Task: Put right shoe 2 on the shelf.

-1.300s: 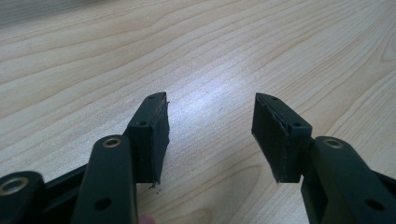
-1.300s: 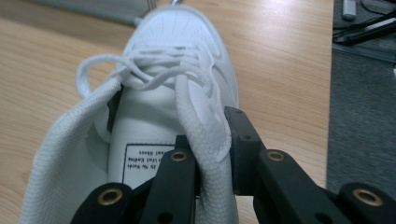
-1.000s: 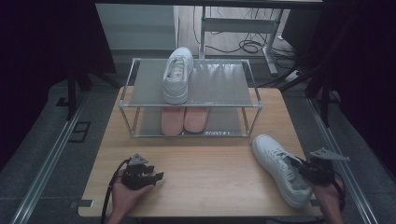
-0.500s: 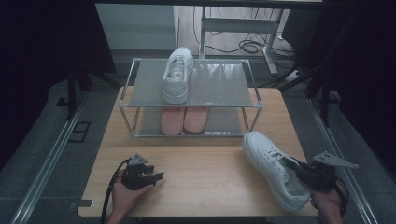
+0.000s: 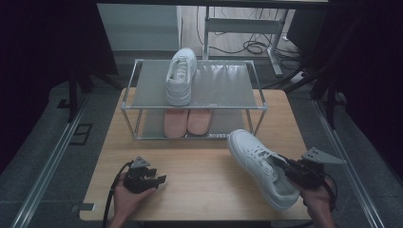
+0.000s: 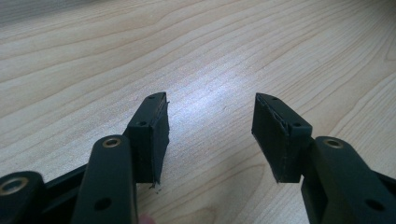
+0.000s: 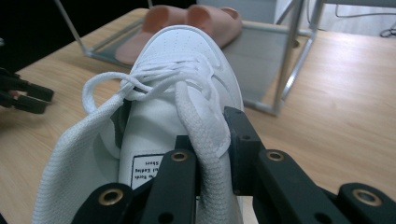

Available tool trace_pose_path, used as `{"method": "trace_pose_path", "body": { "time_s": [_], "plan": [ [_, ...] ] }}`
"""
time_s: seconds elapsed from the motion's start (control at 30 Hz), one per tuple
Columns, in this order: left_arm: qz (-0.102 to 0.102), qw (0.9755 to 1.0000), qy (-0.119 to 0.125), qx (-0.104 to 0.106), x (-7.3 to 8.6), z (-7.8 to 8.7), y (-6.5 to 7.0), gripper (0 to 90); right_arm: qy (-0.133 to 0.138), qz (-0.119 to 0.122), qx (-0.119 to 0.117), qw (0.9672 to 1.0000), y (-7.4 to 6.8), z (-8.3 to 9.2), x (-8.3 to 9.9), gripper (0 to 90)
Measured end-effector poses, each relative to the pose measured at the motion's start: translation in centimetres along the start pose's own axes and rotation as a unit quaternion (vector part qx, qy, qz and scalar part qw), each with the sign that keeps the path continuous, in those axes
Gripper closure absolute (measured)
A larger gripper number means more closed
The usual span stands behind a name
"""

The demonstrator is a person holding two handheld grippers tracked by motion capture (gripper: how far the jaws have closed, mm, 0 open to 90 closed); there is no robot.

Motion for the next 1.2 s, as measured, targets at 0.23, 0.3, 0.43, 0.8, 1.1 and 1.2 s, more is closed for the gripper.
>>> {"method": "trace_pose_path", "body": {
  "time_s": [0.23, 0.3, 0.43, 0.8, 1.1, 1.2],
  "plan": [
    [0.007, 1.0000, -0.001, 0.000, 0.0, -0.1, -0.2, 46.6, 0.017, 0.008, -0.028, 0.9994, -1.7, -1.6, -1.9, 82.0],
    [0.011, 0.9999, -0.001, 0.003, -0.1, -0.3, -0.1, 46.7, 0.024, 0.008, -0.037, 0.9990, -2.1, -2.0, -2.5, 82.1],
    [0.013, 0.9999, -0.001, 0.001, -0.2, -0.3, -0.3, 46.7, 0.033, 0.014, -0.051, 0.9980, -2.9, -2.9, -3.8, 82.1],
    [0.002, 1.0000, -0.002, -0.001, -0.1, -0.2, 0.1, 46.7, 0.055, 0.033, -0.077, 0.9950, -4.9, -3.8, -6.4, 82.1],
    [-0.002, 1.0000, 0.004, 0.003, -0.1, 0.0, 0.2, 46.7, 0.079, 0.028, -0.088, 0.9926, -6.1, -4.0, -8.2, 82.4],
    [0.000, 1.0000, 0.000, 0.003, 0.0, -0.1, 0.2, 46.5, 0.087, 0.026, -0.090, 0.9918, -6.1, -4.1, -9.0, 82.4]
  ]
}}
Point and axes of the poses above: each handheld gripper's, and its own axes: z roughly backward along the jaws, x roughly out of its underside, y roughly to its right, the point moved 10 cm from there along -z, roughly forward along the jaws, and after that the axes turned 12 degrees about -x, right-handed, at the moved point
